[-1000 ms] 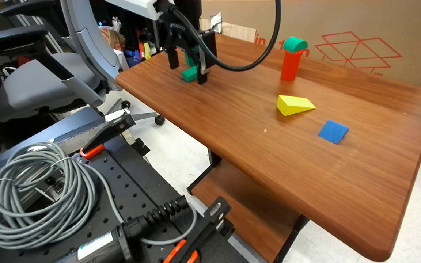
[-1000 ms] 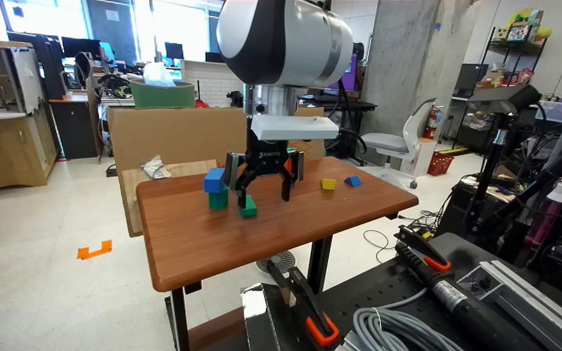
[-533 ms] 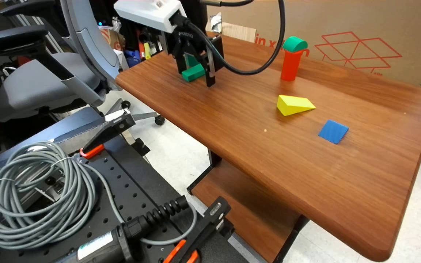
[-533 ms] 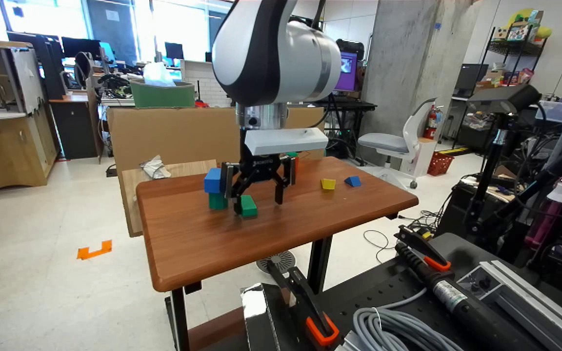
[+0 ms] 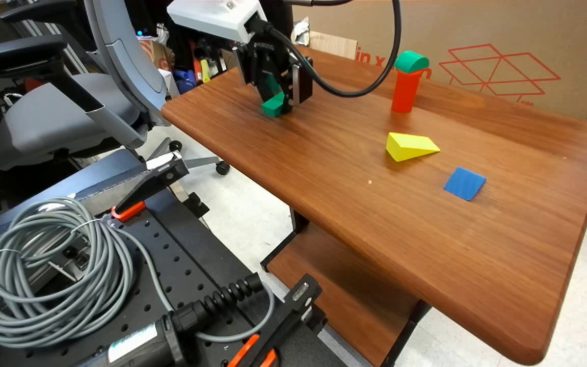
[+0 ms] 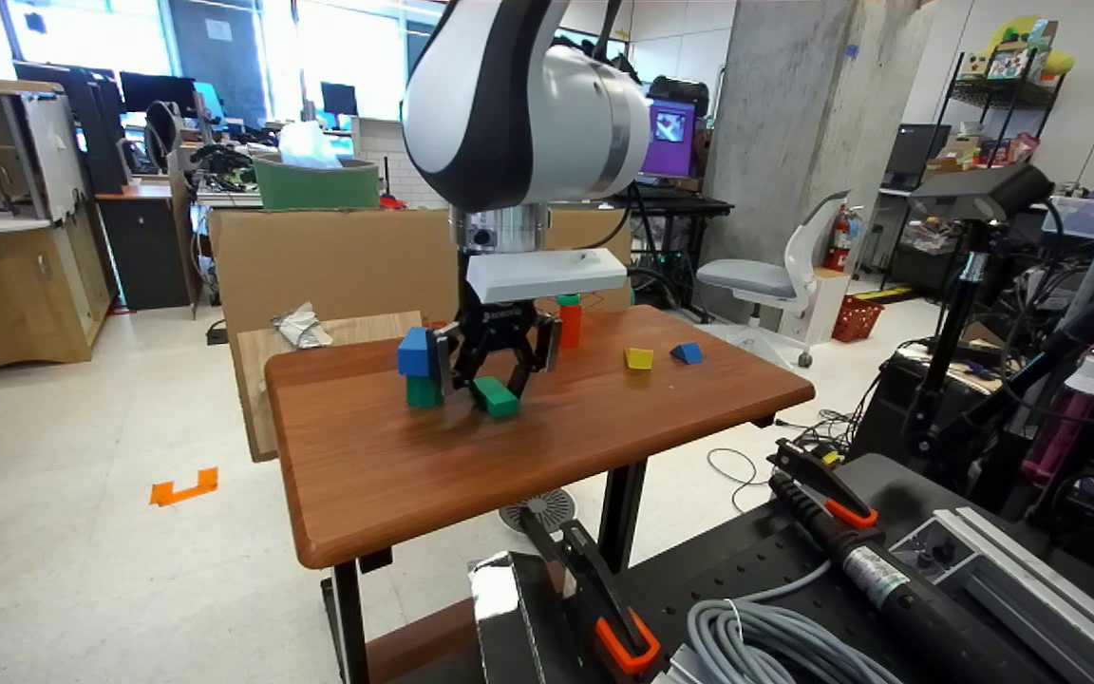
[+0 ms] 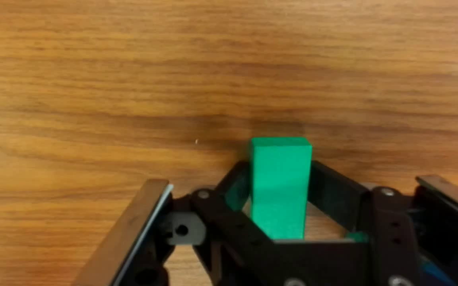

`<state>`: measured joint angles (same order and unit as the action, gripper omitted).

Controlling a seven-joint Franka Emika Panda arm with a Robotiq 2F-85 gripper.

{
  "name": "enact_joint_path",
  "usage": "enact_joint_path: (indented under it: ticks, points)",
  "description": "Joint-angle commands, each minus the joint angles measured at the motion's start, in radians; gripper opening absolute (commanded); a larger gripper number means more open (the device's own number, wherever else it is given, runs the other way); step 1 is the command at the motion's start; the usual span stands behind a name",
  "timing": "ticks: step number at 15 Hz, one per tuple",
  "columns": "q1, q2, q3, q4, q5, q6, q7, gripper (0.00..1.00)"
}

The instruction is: Pick up the green and yellow blocks from the counter and place them on top of the stack on the left then move the blue block to the left.

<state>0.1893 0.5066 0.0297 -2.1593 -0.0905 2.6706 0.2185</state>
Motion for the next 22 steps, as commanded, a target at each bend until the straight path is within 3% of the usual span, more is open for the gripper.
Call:
enact_joint_path:
  ticks: [1, 6, 13, 17, 22]
  points:
    - [0.0, -0.001, -0.004, -0.01, 0.006, 0.031, -0.013, 0.16]
    - [-0.049, -0.092, 0.045, -0.096, 0.056, 0.024, -0.097, 0.16]
    - [-0.126, -0.294, 0.15, -0.246, 0.251, 0.027, -0.252, 0.16]
    - [-0.105, -0.35, 0.15, -0.23, 0.297, -0.01, -0.238, 0.16]
    - [-0.078, -0.332, 0.141, -0.153, 0.279, -0.025, -0.148, 0.16]
